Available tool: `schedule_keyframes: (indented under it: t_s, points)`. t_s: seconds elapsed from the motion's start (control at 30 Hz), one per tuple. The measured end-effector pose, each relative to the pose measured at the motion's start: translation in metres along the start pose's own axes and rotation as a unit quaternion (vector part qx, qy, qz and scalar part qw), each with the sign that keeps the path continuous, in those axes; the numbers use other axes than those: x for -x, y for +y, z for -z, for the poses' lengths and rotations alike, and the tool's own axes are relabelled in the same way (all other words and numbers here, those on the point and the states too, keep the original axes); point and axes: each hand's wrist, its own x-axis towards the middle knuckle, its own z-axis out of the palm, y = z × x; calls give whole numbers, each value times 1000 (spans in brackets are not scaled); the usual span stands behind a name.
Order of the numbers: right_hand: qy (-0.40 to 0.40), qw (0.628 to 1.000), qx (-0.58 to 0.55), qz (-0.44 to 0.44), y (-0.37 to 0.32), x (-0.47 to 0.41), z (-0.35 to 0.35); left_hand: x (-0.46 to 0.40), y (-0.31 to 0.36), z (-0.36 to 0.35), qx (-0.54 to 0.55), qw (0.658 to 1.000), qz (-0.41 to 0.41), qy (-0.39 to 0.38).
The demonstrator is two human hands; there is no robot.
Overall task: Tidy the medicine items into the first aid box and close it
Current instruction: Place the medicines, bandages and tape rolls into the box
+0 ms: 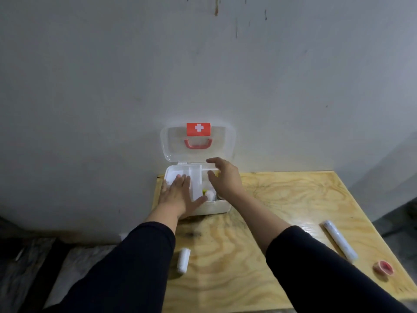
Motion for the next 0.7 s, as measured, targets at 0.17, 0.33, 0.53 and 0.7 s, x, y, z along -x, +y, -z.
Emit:
schedule_keyframes:
  t_s: [0.17,0.33,0.53,0.7]
  points:
    - [24,1000,-6,-10,13,-1,51,-8,41,51,29,994,-70,77]
    - [-13,994,90,-61,53,8,112,-9,121,73,24,987,-148,63]
    - [-42,977,151,-142,113,35,179,-5,207,45,25,985,-170,-22]
    - [-68,965,166,-190,170,61,207,2,249,2,33,984,-148,-90]
